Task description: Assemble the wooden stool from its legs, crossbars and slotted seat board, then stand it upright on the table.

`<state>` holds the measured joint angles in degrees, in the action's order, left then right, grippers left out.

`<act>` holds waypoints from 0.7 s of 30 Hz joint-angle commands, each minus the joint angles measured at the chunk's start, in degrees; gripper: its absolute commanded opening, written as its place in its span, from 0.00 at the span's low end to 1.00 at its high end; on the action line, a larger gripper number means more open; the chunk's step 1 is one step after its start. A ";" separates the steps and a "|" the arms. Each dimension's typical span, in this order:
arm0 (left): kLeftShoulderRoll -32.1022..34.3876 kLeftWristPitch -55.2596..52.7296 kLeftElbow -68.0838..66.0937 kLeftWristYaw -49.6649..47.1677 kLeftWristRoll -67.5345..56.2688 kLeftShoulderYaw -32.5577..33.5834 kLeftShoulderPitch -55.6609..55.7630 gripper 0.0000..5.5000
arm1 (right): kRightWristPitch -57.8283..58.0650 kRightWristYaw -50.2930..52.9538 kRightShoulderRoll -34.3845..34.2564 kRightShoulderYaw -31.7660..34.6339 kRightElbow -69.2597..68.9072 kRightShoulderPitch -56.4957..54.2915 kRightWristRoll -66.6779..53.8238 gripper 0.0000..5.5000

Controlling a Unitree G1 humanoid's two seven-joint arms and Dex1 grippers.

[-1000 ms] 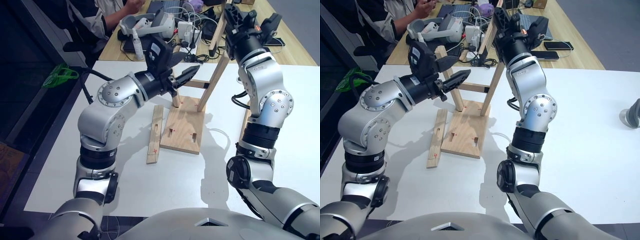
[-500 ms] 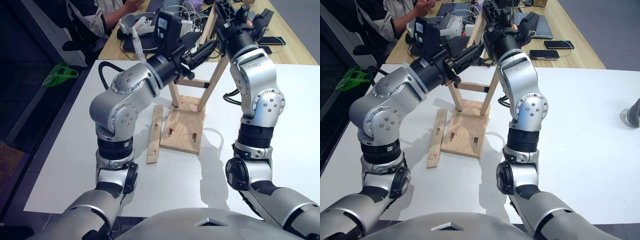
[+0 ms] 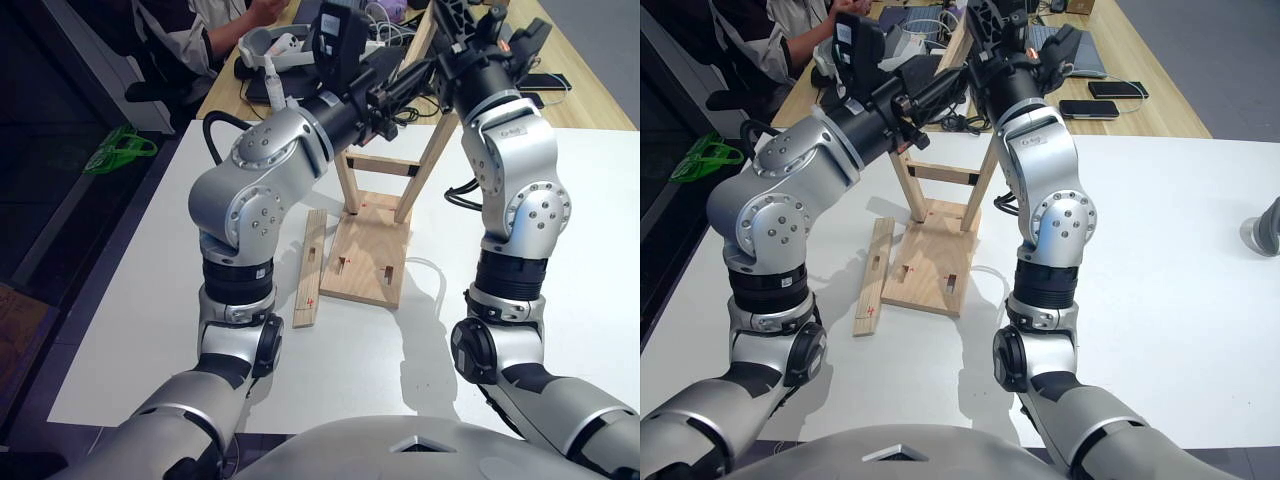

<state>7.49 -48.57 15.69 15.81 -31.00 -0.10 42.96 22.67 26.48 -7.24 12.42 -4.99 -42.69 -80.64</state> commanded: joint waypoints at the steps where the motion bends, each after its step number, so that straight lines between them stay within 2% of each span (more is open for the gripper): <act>1: -0.04 0.77 0.62 0.15 0.04 0.21 1.11 0.31 | -0.28 0.57 -3.78 0.32 -0.74 2.07 -0.91 0.23; 10: 1.98 0.51 0.55 1.18 0.51 -0.11 0.60 0.09 | -0.65 0.35 -3.25 0.82 -1.02 1.81 -1.19 0.23; 17: 3.77 1.78 -0.47 2.37 0.79 1.67 1.80 0.08 | 1.61 -0.31 -1.78 -0.09 -2.02 2.42 -1.84 0.23; 21: 4.24 2.04 -0.57 2.96 -0.38 3.72 4.09 0.08 | 3.57 -3.24 1.30 -1.13 -1.59 1.81 1.64 0.23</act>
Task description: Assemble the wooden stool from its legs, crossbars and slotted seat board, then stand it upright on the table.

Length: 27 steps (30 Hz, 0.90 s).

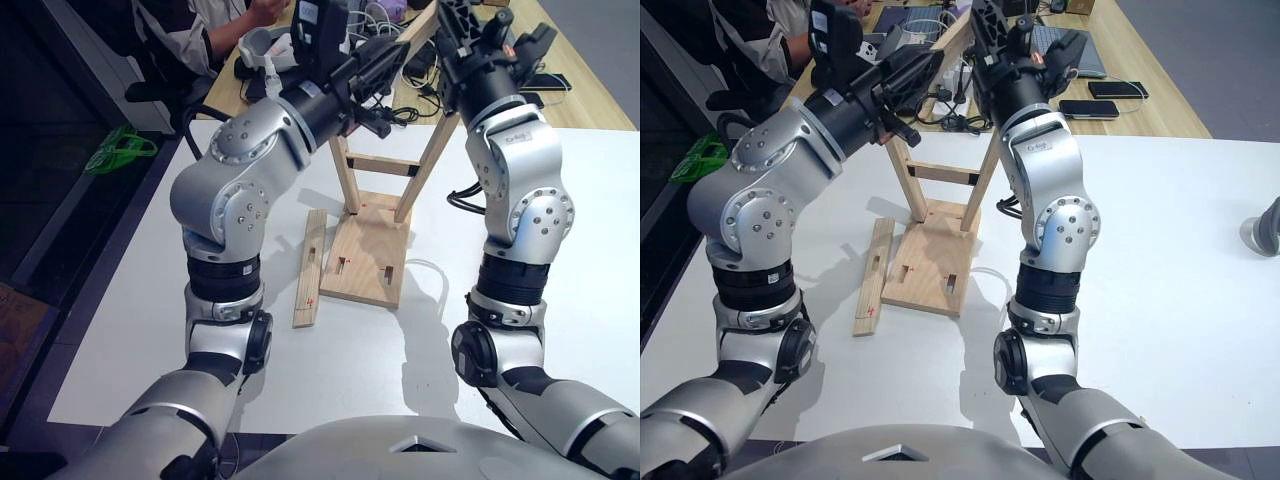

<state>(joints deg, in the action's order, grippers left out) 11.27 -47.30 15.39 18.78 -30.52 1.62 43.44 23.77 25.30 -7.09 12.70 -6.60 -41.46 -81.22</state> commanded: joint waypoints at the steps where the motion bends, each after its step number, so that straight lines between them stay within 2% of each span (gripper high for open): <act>1: 0.42 0.72 -0.20 0.05 -1.09 2.15 3.82 0.08 | 3.11 -3.11 2.34 -1.69 0.24 0.19 3.52 0.23; 4: 0.67 0.73 0.10 0.35 -1.37 2.37 3.74 0.08 | 5.74 -8.97 7.26 -3.57 0.54 -1.35 8.75 0.23; 5: 1.43 0.86 -0.30 0.72 -1.47 3.00 3.90 0.08 | 6.10 -10.82 8.50 -3.96 0.54 -1.56 10.31 0.29; 13: 8.76 0.46 -2.28 4.26 -2.26 7.65 3.74 0.07 | 10.44 -17.44 12.68 -4.57 -0.68 -0.57 16.34 0.51; 15: 10.23 -1.03 -2.11 4.93 -3.35 8.75 3.27 0.07 | 10.84 -21.59 17.67 -7.69 -1.99 -0.49 23.42 0.57; 17: 12.75 -2.16 -2.37 6.25 -3.77 9.30 2.45 0.07 | 8.50 -29.44 26.50 -14.42 -3.91 -0.92 36.07 0.63; 19: 14.96 -3.73 -3.60 7.47 -4.61 10.13 2.79 0.07 | 0.62 -37.96 35.94 -23.10 -4.33 -1.72 52.60 0.69; 22: 15.99 -9.79 -4.21 7.42 -7.44 10.23 4.86 0.07 | -16.59 -48.46 46.38 -34.32 -2.20 -4.86 76.52 0.70; 24: 16.08 -13.02 -3.53 7.46 -8.57 9.09 5.22 0.07 | -24.70 -51.34 47.67 -37.54 0.72 -6.93 85.04 0.70; 27: 18.08 -16.16 -1.39 9.91 -9.37 5.55 3.15 0.07 | -35.13 -53.17 45.42 -41.42 7.46 -10.36 94.17 0.70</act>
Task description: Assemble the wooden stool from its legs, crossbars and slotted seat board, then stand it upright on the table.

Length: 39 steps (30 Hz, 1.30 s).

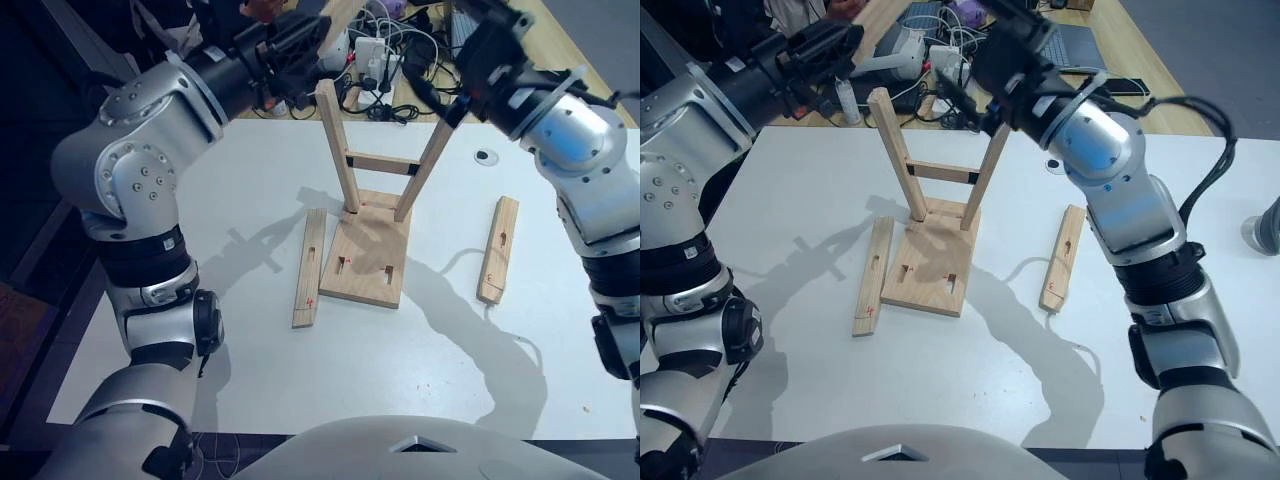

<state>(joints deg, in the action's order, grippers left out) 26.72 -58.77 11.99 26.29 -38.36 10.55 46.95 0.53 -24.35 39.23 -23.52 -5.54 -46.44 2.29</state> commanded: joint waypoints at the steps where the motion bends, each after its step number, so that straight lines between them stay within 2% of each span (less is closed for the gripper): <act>1: 2.99 -5.17 2.38 3.11 -1.85 -3.99 -0.29 0.07 | -14.52 -3.80 -1.99 -5.91 8.47 -6.38 12.84 0.70; 5: 3.93 -5.78 3.57 4.61 -2.32 -5.18 -0.58 0.07 | -19.42 -4.75 -5.29 -6.02 13.82 -8.15 17.58 0.70; 14: 4.78 -6.48 5.63 5.46 -2.58 -5.99 -3.56 0.07 | -18.73 -7.75 -6.80 -2.74 14.86 -6.34 21.36 0.70; 16: 4.72 -6.59 5.96 5.54 -2.85 -5.94 -3.65 0.07 | -17.81 -8.12 -7.19 -1.78 14.52 -5.88 20.97 0.66; 25: 3.94 -5.70 5.24 4.52 -2.40 -5.93 -3.22 0.07 | -14.94 -10.42 -9.68 0.76 11.32 -2.33 19.06 0.34; 30: 4.41 -3.74 5.79 4.80 -1.66 -6.38 -3.53 0.07 | -14.33 -11.22 -10.23 1.78 10.96 -1.38 18.52 0.27; 31: 4.36 -3.39 5.69 4.87 -1.59 -6.39 -3.51 0.14 | -14.31 -11.24 -10.35 1.97 11.10 -1.37 18.49 0.26; 33: 3.76 -2.55 5.31 4.42 -1.53 -5.90 -3.43 0.18 | -14.17 -11.32 -10.64 2.43 11.23 -1.25 18.36 0.23; 39: 2.36 1.05 1.87 -1.24 2.94 -5.13 -1.43 0.33 | -12.72 -12.34 -11.42 3.35 10.17 -0.25 17.90 0.23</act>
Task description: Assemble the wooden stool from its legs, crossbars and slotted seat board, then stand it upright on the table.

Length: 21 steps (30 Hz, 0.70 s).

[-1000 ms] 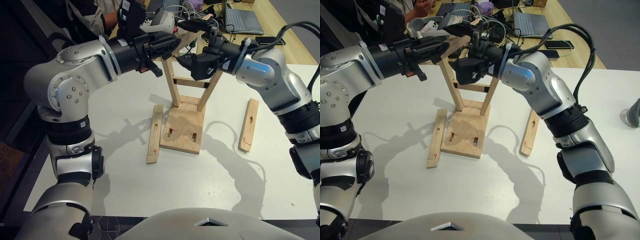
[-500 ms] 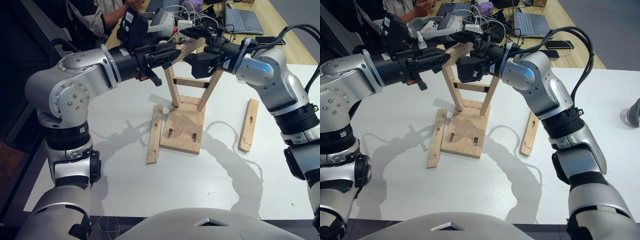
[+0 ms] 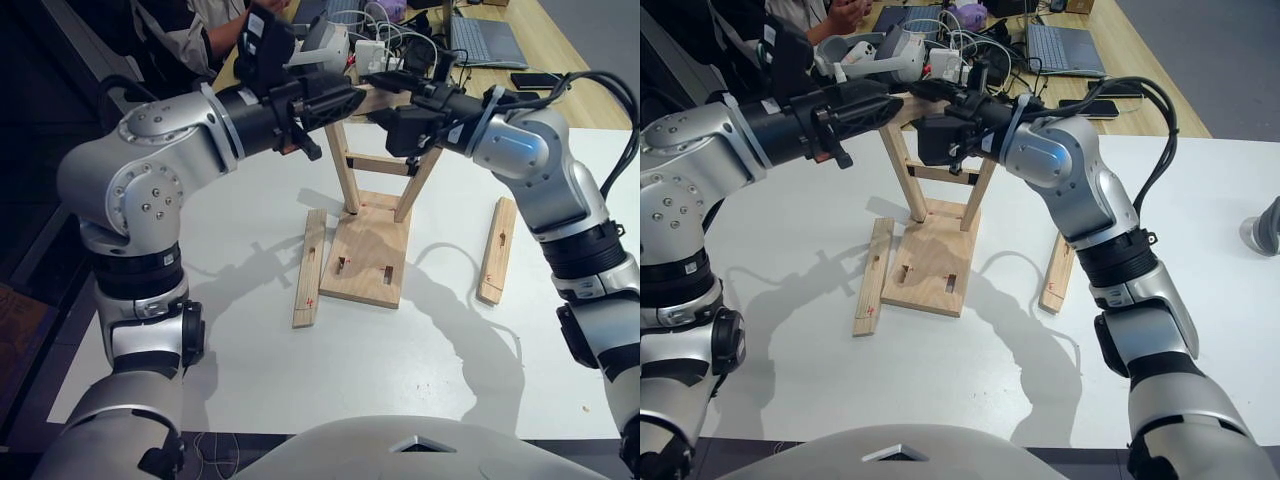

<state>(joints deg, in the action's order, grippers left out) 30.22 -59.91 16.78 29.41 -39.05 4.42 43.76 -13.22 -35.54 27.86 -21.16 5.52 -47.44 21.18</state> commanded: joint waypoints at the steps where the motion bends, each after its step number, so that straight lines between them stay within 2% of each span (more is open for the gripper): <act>1: -1.93 2.82 -4.22 -5.90 4.06 2.27 2.57 0.33 | 1.43 -1.16 -0.10 1.21 -1.00 0.83 -1.05 0.23; 8: -6.66 2.49 -1.69 -11.46 -0.11 9.04 1.83 0.33 | 9.30 -0.24 -2.10 4.82 -3.23 2.34 -3.93 0.23; 10: -8.67 1.94 -0.40 -12.80 -2.27 10.43 0.82 0.33 | 14.43 1.21 -4.54 6.92 -5.16 3.11 -6.00 0.23; 17: -11.19 1.98 5.27 -11.47 -9.83 9.78 -0.44 0.33 | 32.15 4.77 -16.44 12.68 -12.90 4.68 -19.29 0.23; 21: -10.39 3.42 4.38 -12.16 -8.16 7.73 -0.18 0.33 | 37.49 5.66 -18.94 14.00 -16.67 4.87 -23.83 0.23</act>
<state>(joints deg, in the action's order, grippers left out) 19.25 -55.47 21.92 17.79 -48.37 14.08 44.02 22.82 -30.41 10.13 -7.96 -8.38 -42.12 0.06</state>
